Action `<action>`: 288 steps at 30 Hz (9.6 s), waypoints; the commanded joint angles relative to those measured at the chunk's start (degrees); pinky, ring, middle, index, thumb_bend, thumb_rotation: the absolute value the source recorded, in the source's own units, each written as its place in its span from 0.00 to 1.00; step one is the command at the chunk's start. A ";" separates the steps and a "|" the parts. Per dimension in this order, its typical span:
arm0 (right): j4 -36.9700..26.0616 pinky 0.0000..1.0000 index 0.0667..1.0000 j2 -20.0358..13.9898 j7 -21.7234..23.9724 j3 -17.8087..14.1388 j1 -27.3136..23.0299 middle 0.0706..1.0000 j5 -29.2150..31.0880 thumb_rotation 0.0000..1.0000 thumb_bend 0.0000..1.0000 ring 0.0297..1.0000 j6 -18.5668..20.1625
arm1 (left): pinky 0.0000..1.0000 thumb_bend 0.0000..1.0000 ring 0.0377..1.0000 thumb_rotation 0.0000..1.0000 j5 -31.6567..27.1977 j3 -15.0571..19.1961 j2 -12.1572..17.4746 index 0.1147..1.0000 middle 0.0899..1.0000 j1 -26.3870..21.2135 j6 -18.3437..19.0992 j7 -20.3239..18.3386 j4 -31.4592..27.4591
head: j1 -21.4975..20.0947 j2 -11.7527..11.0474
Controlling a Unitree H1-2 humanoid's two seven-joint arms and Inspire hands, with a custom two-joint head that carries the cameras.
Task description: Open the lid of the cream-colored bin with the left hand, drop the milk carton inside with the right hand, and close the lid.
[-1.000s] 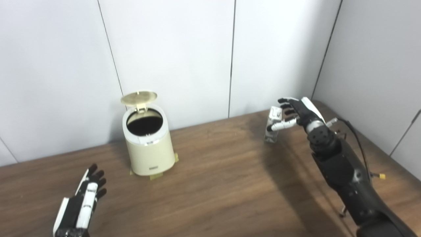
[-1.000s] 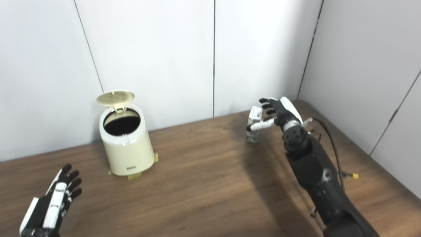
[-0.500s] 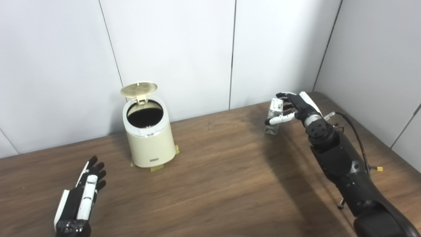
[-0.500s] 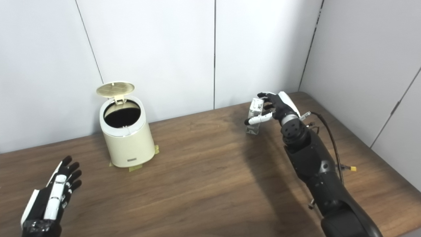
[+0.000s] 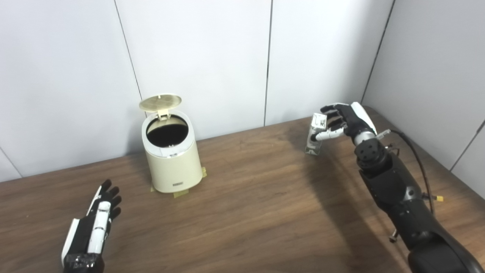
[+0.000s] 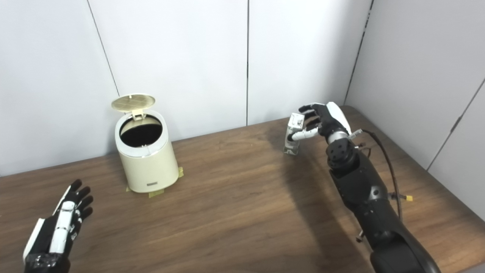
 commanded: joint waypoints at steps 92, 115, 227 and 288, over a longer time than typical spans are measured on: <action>-11.66 0.36 0.45 27.96 -4.66 11.94 -16.92 0.46 -7.49 0.00 0.52 0.40 -19.68 | 0.90 0.58 0.91 1.00 3.29 -3.26 -8.04 0.93 0.90 0.56 -1.08 4.65 -3.45 | 20.52 0.70; -4.23 0.36 0.45 28.59 -8.76 12.34 -18.05 0.46 -8.06 0.00 0.52 0.40 -23.18 | 0.89 0.58 0.91 1.00 3.93 -4.20 -8.38 0.93 0.91 0.89 -0.49 4.94 -5.11 | 20.97 1.01; -34.33 0.80 0.86 32.05 1.08 0.97 26.82 0.83 18.65 0.88 0.47 0.87 -13.79 | 0.89 0.51 0.90 1.00 7.51 -4.80 6.58 0.89 0.89 -42.91 -14.96 -0.13 35.26 | 30.71 -5.43; -30.59 0.80 0.92 31.61 1.26 0.76 25.56 0.86 18.09 0.99 0.50 0.88 -12.88 | 0.81 0.53 0.76 1.00 44.16 -24.85 17.61 0.70 0.73 -44.03 -27.25 -5.02 26.79 | 27.50 -3.94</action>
